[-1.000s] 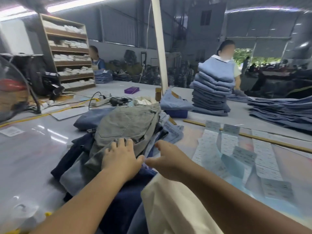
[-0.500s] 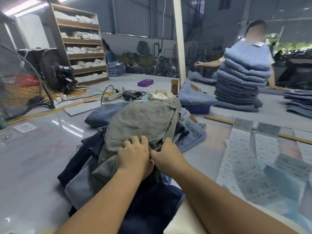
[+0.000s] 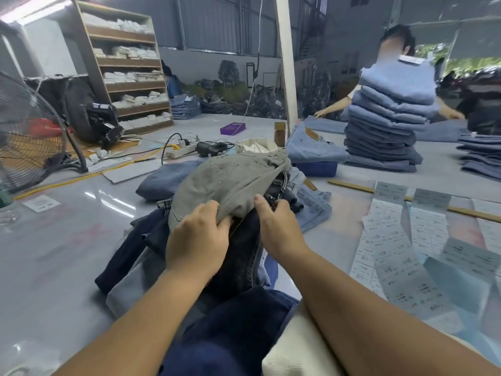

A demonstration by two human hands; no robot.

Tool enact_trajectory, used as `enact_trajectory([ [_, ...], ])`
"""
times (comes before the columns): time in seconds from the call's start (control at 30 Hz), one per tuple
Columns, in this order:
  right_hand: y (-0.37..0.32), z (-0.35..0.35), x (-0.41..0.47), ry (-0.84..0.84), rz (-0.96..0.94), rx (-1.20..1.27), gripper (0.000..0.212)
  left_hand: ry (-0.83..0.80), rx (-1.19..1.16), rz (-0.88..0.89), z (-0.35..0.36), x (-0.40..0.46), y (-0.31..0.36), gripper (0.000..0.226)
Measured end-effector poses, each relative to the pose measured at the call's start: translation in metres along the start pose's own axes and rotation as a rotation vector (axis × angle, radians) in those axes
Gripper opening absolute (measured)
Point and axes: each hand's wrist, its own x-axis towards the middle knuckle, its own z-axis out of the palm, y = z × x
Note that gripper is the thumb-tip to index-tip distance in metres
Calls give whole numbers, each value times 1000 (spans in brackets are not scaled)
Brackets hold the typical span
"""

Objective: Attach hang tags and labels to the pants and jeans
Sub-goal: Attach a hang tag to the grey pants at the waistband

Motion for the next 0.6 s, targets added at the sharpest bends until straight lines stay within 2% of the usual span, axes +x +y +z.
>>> enact_trajectory([
  [0.1,-3,-1,2,-18,50,173,78,18,-20,239,-10,-14,-2,14],
  [0.17,-7,0,0,-15,80,284,83,-3,-11,393,-14,-27,-4,24],
  [0.27,-13,4,-4,-20,121,399,91,-15,84,604,-19,-42,-6,26],
  [0.33,-17,4,-6,30,162,437,81,-89,115,663,-25,-46,-8,30],
  [0.4,-19,0,-5,99,155,490,61,-216,79,573,-32,-44,-3,36],
  [0.47,-26,-7,-9,134,88,447,48,-272,6,274,-37,-40,9,54],
  [0.53,-36,-12,-19,145,-18,395,52,-328,-81,-25,-36,-34,22,92],
  [0.6,-47,-14,-34,156,-106,354,56,-398,-100,-146,-36,-25,39,120],
])
